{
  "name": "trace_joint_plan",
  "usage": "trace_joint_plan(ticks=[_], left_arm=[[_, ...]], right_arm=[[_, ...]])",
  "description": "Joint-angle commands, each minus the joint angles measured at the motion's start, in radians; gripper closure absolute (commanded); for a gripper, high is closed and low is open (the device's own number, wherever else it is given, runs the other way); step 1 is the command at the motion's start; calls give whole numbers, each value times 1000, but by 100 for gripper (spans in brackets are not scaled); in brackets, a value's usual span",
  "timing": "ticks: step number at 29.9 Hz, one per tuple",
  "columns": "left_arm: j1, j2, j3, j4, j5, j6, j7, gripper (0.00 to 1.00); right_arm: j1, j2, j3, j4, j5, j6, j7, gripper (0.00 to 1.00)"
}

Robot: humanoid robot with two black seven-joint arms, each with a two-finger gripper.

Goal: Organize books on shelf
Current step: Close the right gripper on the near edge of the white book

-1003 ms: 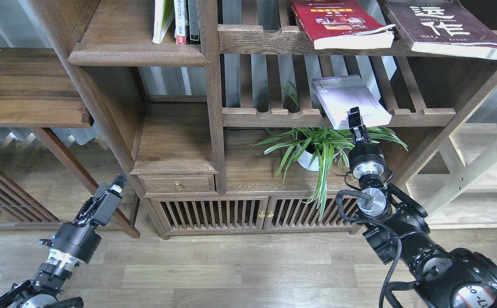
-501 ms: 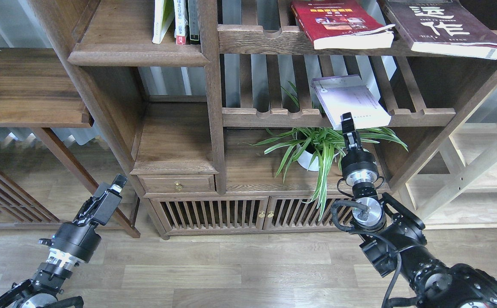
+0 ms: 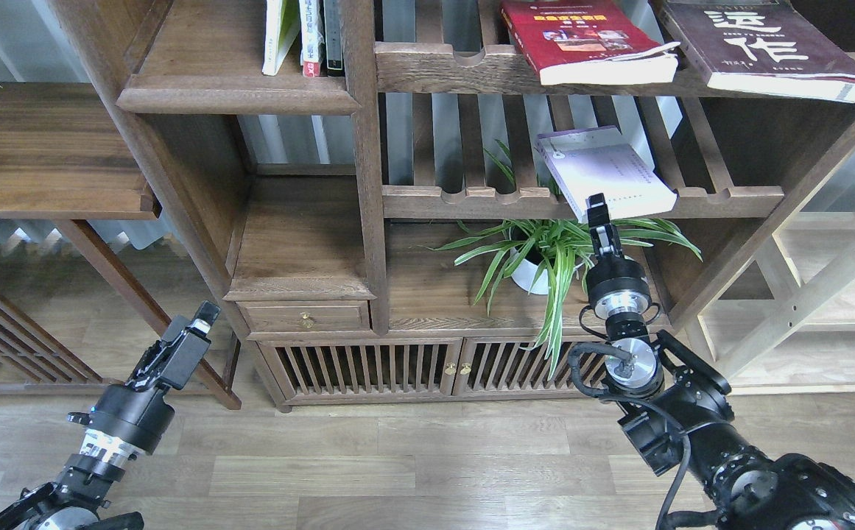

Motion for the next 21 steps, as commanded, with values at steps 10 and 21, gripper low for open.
trace_joint_plan(ticks=[10,21], left_arm=[[0,0,8,-4,0,0,0,1],[0,-1,12,-4,0,0,0,1]], right_arm=[[7,0,0,-1,0,-38,0,28],[22,-6,34,-4,3,-49,0,27]])
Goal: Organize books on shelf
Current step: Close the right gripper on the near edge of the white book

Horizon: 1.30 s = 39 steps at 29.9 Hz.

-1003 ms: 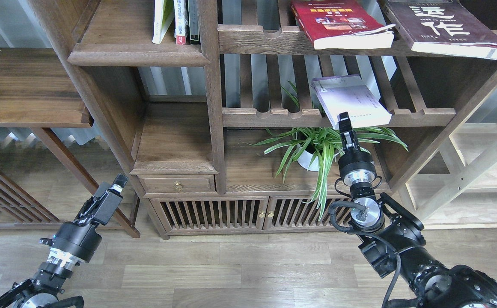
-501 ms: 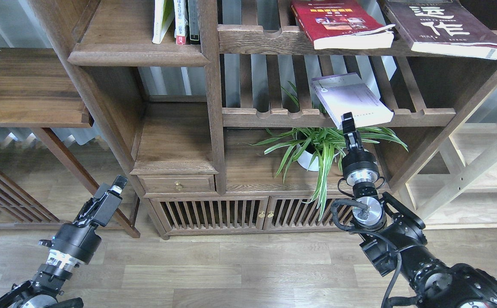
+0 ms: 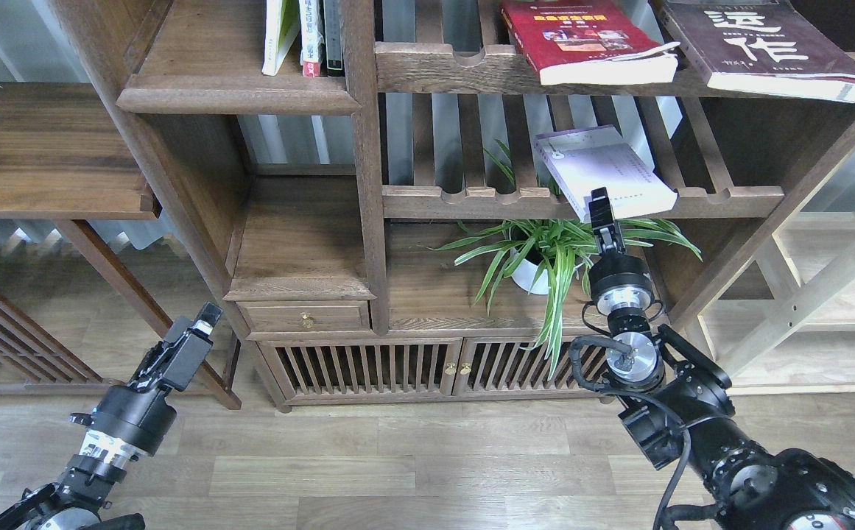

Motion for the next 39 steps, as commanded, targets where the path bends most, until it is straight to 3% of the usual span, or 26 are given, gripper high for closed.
trace_joint_plan(ticks=[1,24,29,32,35,39], left_arm=[[0,0,2,0,0,0,0,1],[-2,0,0,0,0,0,0,1],[-2,0,-4,-3,0,0,0,1],[0,1,-7,-3,0,0,0,1],[-2,1,-9,-5,0,0,0,1],[-2,1,-9,-5,0,0,0,1]], right_arm=[[2,-12,12,-1,11,-6,0,27],[40,-6,3,-33,57,-31,0,32],[37,-6,11,-33,66,-18,0,53],[37,-12,11,-33,72,-17,0,55],[34,-10,11,-31,77,-14,0,66],[29,-6,3,-31,77,0,0,72]])
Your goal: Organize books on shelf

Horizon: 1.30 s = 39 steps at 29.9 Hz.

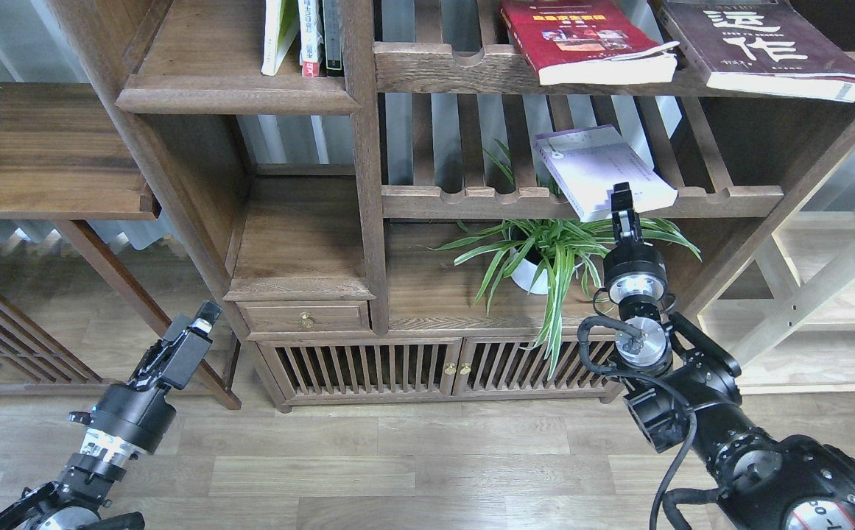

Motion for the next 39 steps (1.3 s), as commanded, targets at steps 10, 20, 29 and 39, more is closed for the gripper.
trace_joint_plan(ticks=[10,20,29,39], left_arm=[[-2,5,-2,0,0,0,0,1],[-16,3,6,10,0,0,0,1],[-27,-5,11,17,0,0,0,1],[-66,0,29,27,-86,0,0,1]], right_arm=[[-15,5,-18,22,5,10,0,75],[-148,3,-21,234,48,12,0,75],[-247,-9,-23,419,49,42,0,75],[-345,-3,-58,551,48,58,0,75]])
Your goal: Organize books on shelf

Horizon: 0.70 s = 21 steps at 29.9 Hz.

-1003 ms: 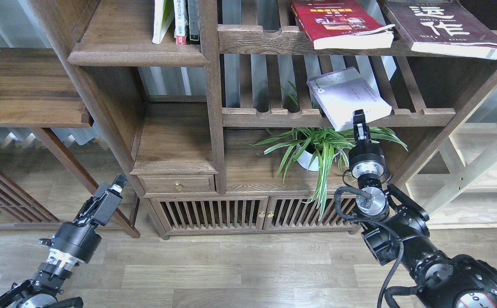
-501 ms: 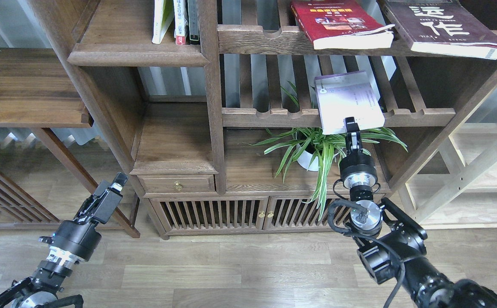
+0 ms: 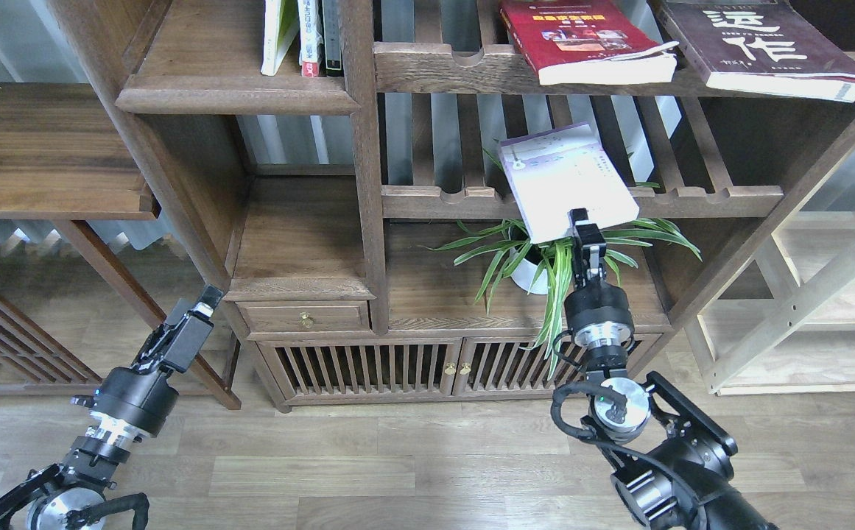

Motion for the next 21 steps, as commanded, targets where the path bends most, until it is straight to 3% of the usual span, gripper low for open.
trace_joint_plan(ticks=[1,14,21], left_arm=[[-16,6,17,1,-42,0,0,1],[-64,15,135,-3,-85,0,1,1],[-63,19,208,-19,-322,0,209,1]], right_arm=[[-33,0,-1,30,-1,13,0,75],[-195,11,-82,168,-37,128,-32,75],[-226,14,-162,192,-54,200,-58,75]])
